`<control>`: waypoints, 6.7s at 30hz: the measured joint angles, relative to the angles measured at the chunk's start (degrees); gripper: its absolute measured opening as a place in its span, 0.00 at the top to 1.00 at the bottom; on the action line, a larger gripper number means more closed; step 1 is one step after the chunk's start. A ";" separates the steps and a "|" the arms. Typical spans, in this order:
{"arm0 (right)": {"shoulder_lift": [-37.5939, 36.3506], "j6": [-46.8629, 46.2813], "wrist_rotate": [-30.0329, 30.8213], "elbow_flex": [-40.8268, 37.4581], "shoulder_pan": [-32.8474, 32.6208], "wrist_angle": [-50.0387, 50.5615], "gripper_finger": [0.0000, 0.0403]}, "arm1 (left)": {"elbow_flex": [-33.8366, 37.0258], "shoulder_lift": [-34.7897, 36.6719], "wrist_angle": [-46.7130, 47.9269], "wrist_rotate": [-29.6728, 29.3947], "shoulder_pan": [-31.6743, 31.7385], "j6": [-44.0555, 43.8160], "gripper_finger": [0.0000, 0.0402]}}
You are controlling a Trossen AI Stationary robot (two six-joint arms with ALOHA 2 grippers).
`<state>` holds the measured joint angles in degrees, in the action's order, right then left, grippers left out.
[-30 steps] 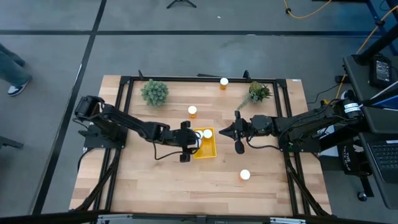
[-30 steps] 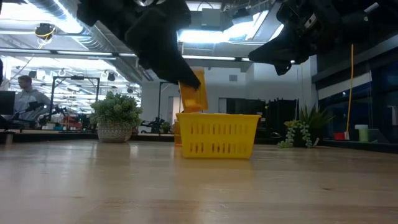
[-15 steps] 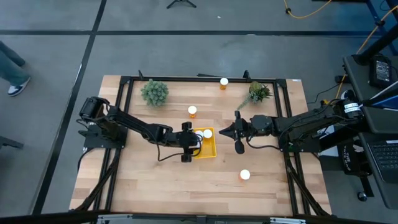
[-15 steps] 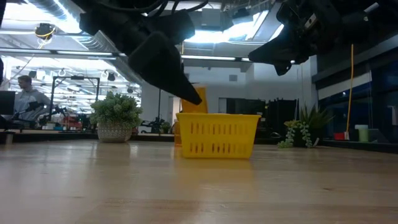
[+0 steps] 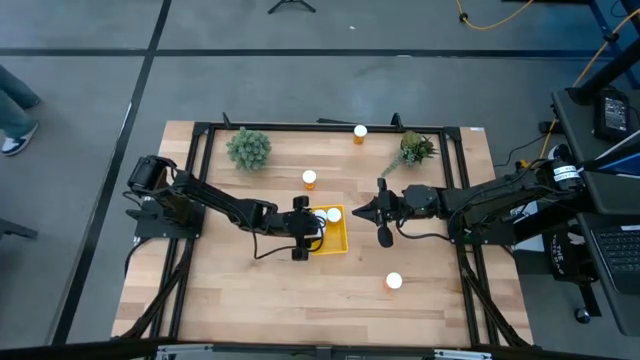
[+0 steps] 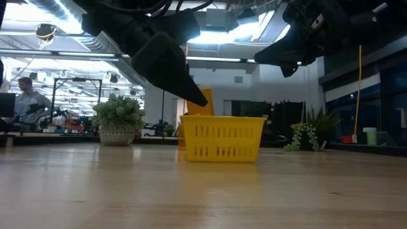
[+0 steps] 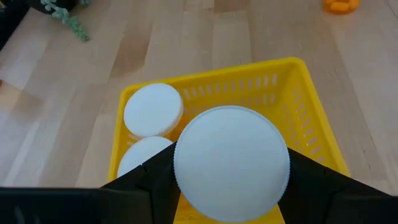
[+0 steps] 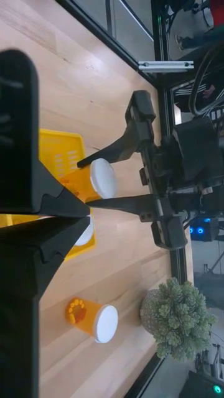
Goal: Pick and place pill bottles into a basket
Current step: Put the orange pill bottle into the yellow bin
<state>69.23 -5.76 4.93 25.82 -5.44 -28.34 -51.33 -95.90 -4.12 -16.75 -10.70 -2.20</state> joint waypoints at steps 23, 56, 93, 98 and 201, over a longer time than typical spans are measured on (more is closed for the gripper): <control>0.00 -0.02 0.00 0.00 0.00 0.07 0.96 | 0.09 -1.22 -0.37 0.23 0.11 0.46 0.48; 0.04 0.00 0.01 0.00 0.01 0.63 0.96 | 0.04 -2.43 -0.37 1.44 0.81 0.48 0.48; 0.04 -0.02 0.00 0.00 0.00 0.74 0.96 | 0.04 -2.43 0.93 -1.23 0.57 0.00 0.40; 0.04 -0.02 0.00 0.00 0.00 0.76 0.96 | 0.04 -2.43 1.00 -1.20 0.57 0.00 0.42; 0.04 4.97 0.02 0.00 0.38 0.09 0.96 | 22.05 31.33 -4.46 7.89 7.06 6.93 1.00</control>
<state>69.28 -0.80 4.95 25.82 -5.07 -28.25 -29.28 -64.56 -8.58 -8.86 -3.64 4.73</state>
